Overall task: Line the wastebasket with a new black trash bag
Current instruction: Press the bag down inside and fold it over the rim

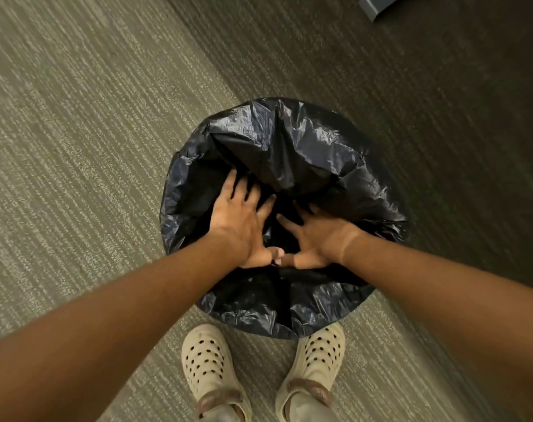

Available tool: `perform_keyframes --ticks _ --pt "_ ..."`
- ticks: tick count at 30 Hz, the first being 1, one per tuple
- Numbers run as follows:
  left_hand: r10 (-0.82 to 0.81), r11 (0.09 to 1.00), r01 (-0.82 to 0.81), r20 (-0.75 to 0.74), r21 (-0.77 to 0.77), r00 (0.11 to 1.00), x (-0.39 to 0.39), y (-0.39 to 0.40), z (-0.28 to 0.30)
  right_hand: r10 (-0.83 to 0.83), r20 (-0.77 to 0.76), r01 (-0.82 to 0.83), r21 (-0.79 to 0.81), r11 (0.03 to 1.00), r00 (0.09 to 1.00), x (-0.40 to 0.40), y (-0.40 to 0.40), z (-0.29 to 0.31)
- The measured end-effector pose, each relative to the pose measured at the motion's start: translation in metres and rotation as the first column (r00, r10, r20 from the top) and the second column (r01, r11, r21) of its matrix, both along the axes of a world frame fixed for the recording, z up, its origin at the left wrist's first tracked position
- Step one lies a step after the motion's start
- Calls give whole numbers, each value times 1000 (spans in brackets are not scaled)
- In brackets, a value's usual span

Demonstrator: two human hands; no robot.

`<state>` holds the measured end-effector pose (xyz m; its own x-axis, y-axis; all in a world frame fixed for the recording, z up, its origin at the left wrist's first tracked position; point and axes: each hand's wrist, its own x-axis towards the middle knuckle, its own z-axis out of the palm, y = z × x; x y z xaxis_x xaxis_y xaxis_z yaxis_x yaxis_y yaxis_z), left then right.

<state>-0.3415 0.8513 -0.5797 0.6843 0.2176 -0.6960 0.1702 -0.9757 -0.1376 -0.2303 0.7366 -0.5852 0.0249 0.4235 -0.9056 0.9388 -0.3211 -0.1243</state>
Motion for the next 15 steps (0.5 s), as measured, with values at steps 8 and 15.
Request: perform_keyframes --ticks 8,15 --pt "92 984 -89 16 -155 996 -37 -23 33 -71 -103 99 302 948 992 -11 4 42" --pt "46 984 -101 -336 -149 941 -33 -20 18 -769 -404 847 27 531 495 35 44 13"
